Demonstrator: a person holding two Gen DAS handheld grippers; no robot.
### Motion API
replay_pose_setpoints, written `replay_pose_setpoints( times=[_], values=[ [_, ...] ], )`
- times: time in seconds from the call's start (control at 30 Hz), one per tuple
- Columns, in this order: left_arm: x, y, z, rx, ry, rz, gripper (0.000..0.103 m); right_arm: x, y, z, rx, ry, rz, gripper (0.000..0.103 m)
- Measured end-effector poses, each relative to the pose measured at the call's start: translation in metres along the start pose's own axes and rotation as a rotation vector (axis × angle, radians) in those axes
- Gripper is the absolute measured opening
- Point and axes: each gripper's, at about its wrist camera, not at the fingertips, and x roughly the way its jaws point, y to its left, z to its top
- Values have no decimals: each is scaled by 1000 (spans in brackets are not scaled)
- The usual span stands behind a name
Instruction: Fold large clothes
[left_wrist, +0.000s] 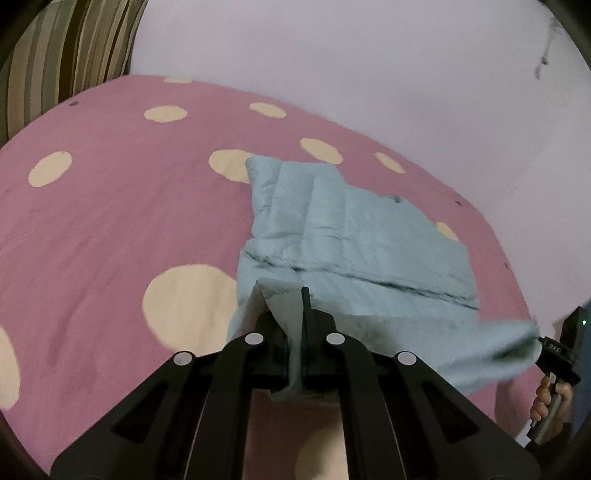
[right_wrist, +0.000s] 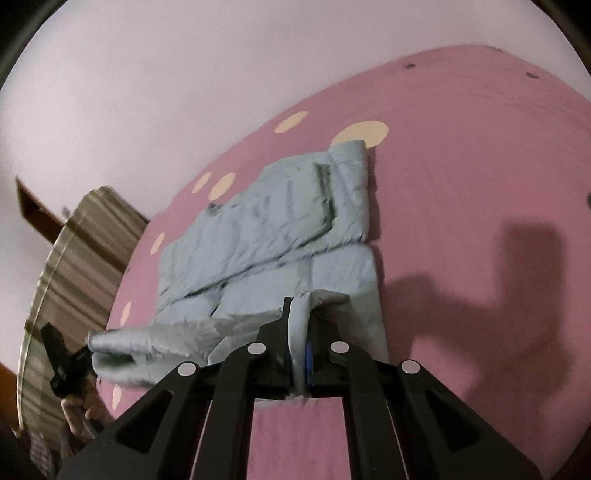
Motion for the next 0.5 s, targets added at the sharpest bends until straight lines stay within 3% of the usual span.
replay_pose_setpoints(
  times=[0.23,0.37,0.5],
  values=[
    [71,18,18,-28,88,47,4,68,-29,23,78,90,-62,5],
    [85,19,19,-14,106,50,4,85,-37,23,100,117,-63,5],
    [74,17,24,-1,74,39,9,77,-32,25,78,101,-70,5]
  ],
)
